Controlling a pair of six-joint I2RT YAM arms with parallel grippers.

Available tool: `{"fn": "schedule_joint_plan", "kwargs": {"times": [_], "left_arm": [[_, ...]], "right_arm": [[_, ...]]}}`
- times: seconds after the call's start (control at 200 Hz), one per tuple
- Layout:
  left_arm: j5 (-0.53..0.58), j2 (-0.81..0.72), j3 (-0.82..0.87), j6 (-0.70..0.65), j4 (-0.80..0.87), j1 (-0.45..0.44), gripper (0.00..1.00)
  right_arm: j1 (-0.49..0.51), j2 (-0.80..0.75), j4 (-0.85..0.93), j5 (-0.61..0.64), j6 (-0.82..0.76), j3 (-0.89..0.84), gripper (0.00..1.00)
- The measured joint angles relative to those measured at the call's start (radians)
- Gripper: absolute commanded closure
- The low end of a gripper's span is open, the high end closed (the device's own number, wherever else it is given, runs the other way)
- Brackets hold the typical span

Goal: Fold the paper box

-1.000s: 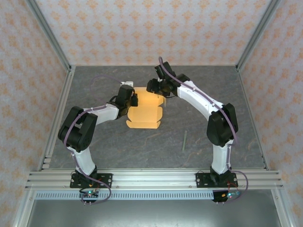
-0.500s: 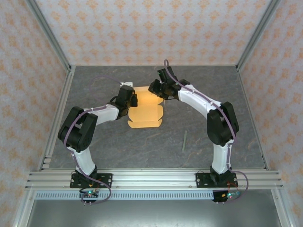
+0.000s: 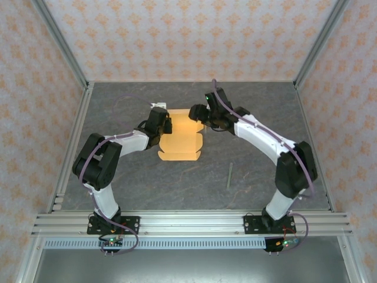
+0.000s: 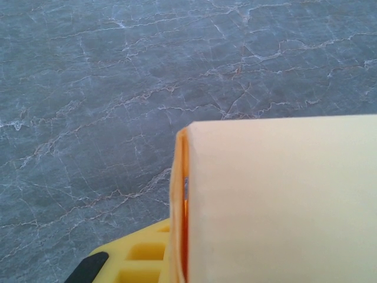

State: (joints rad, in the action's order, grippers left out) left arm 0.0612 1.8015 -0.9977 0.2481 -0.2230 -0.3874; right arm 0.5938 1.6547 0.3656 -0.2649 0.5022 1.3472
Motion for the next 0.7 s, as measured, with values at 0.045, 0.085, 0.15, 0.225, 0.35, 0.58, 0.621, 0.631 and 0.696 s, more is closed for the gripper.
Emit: {"fn": "schedule_joint_plan", "kwargs": {"times": [0.045, 0.085, 0.15, 0.225, 0.35, 0.58, 0.621, 0.631, 0.696], "left_arm": [[0.0, -0.002, 0.0, 0.006, 0.006, 0.0, 1.0], [0.0, -0.002, 0.0, 0.01, 0.012, 0.0, 1.0], [-0.001, -0.007, 0.0, 0.015, 0.02, 0.0, 1.0], [-0.001, -0.013, 0.0, 0.017, 0.028, 0.0, 1.0], [-0.002, -0.021, 0.0, 0.017, 0.036, 0.0, 1.0], [-0.004, -0.034, 0.0, 0.017, 0.044, 0.0, 1.0], [-0.004, -0.035, 0.0, 0.017, 0.047, 0.0, 1.0], [-0.004, -0.036, 0.0, 0.017, 0.048, 0.0, 1.0], [-0.005, -0.039, 0.0, 0.017, 0.05, 0.0, 1.0]], "right_arm": [[0.025, -0.025, -0.005, 0.011, -0.021, -0.041, 0.34], [0.046, -0.034, -0.011, 0.016, -0.036, -0.068, 0.34], [0.077, -0.03, -0.026, 0.019, -0.06, -0.103, 0.34], [0.092, -0.009, -0.034, 0.031, -0.079, -0.122, 0.34], [0.09, 0.056, -0.069, 0.062, -0.1, -0.122, 0.34], [0.064, 0.134, -0.084, 0.124, -0.12, -0.116, 0.34], [0.058, 0.14, -0.084, 0.136, -0.122, -0.108, 0.34], [0.057, 0.142, -0.084, 0.138, -0.123, -0.106, 0.34], [0.05, 0.148, -0.091, 0.149, -0.124, -0.096, 0.34]]}}
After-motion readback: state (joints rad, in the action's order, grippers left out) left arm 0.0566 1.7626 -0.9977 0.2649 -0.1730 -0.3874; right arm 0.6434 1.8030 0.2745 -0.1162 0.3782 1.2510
